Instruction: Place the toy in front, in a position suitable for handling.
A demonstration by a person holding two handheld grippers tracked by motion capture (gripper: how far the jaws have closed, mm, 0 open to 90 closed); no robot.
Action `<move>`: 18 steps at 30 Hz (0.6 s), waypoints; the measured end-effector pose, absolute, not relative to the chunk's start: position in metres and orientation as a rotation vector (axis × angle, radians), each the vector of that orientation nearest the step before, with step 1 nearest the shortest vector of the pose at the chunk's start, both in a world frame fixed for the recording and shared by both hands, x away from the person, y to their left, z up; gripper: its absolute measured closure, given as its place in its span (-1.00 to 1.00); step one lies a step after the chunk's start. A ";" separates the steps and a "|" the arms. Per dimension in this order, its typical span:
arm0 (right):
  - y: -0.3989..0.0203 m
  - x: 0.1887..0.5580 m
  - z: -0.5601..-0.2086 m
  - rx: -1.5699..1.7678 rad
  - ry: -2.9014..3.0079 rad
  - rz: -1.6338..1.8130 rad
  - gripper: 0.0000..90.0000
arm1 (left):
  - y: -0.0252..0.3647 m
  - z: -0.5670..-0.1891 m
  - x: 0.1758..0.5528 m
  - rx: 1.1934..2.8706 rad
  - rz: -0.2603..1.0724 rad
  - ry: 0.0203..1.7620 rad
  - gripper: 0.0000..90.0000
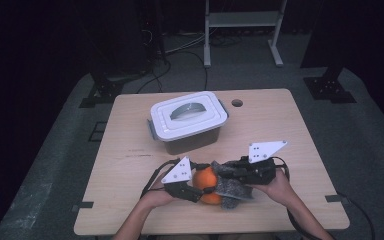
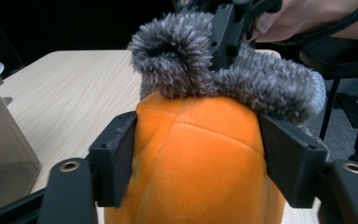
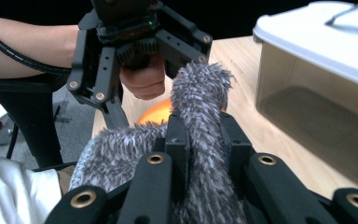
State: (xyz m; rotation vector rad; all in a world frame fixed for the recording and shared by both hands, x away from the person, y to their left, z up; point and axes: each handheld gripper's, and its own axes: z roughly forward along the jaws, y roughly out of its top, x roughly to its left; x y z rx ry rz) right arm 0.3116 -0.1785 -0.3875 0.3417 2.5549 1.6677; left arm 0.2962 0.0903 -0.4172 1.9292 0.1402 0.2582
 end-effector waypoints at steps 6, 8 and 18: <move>-0.185 0.313 -0.396 0.377 2.537 1.713 0.70 | 0.094 -0.424 0.300 1.914 0.223 0.149 -0.64; -0.187 0.313 -0.396 0.380 2.533 1.710 0.70 | 0.095 -0.426 0.300 1.914 0.224 0.151 -0.53; -0.207 0.313 -0.394 0.453 2.512 1.700 0.70 | 0.091 -0.417 0.299 1.916 0.239 0.180 -0.19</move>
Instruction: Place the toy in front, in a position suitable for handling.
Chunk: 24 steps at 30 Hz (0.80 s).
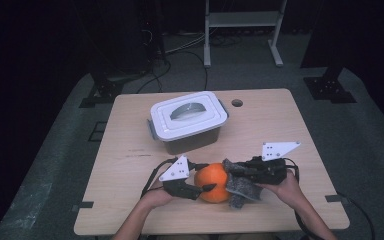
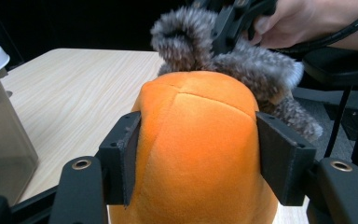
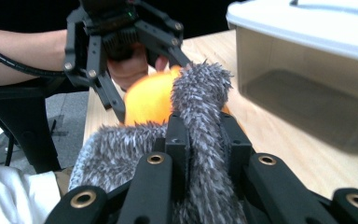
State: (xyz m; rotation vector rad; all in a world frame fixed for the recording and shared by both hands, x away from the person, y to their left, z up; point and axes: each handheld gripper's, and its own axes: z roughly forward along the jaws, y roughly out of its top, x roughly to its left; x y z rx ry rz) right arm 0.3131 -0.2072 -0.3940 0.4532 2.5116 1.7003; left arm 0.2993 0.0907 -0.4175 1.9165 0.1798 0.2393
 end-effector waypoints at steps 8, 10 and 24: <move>-0.185 0.312 -0.380 0.336 2.529 1.666 0.70 | 0.088 -0.416 0.297 1.918 0.253 0.166 -0.19; -0.189 0.313 -0.386 0.360 2.533 1.671 0.70 | 0.089 -0.418 0.298 1.912 0.241 0.153 -0.27; -0.209 0.315 -0.397 0.453 2.521 1.686 0.70 | 0.088 -0.424 0.301 1.909 0.229 0.186 -0.27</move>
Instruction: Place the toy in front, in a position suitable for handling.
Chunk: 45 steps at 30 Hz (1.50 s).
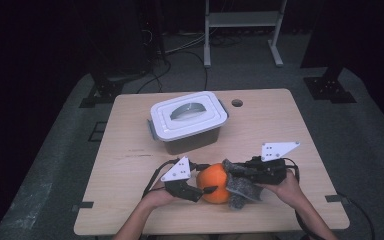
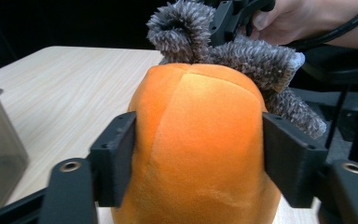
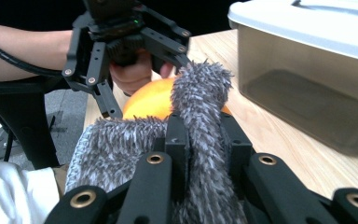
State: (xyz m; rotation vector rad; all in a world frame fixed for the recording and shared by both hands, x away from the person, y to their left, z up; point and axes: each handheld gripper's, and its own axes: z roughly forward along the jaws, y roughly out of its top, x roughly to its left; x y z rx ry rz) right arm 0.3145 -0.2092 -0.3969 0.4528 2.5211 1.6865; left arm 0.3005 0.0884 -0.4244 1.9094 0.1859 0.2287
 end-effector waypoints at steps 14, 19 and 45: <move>-0.198 0.310 -0.388 0.378 2.515 1.672 0.69 | 0.085 -0.421 0.296 1.931 0.271 0.226 -0.22; -0.202 0.307 -0.386 0.394 2.495 1.672 0.69 | 0.081 -0.420 0.298 1.925 0.263 0.255 -0.25; -0.206 0.310 -0.382 0.409 2.503 1.614 0.70 | 0.074 -0.419 0.293 1.941 0.261 0.230 -0.25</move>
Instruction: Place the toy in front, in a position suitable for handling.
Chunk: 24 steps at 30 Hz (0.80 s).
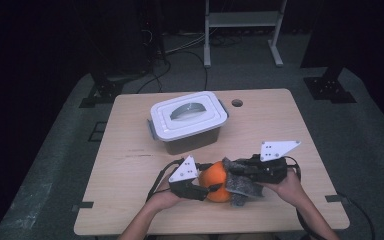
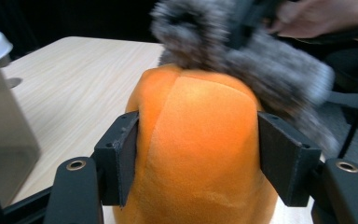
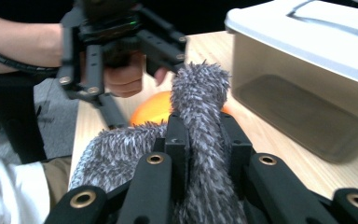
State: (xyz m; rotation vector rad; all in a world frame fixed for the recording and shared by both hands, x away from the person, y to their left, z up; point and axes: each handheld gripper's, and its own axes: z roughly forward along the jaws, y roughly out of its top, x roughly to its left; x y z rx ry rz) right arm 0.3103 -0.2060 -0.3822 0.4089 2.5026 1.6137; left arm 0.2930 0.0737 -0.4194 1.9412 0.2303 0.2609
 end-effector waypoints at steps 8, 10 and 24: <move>-0.201 0.314 -0.384 0.385 2.534 1.629 0.70 | 0.075 -0.421 0.287 1.958 0.264 0.176 -0.26; -0.207 0.316 -0.389 0.421 2.533 1.621 0.70 | 0.076 -0.422 0.288 1.960 0.265 0.172 -0.26; -0.186 0.308 -0.377 0.314 2.569 1.610 0.70 | 0.073 -0.425 0.289 1.932 0.275 0.149 -0.59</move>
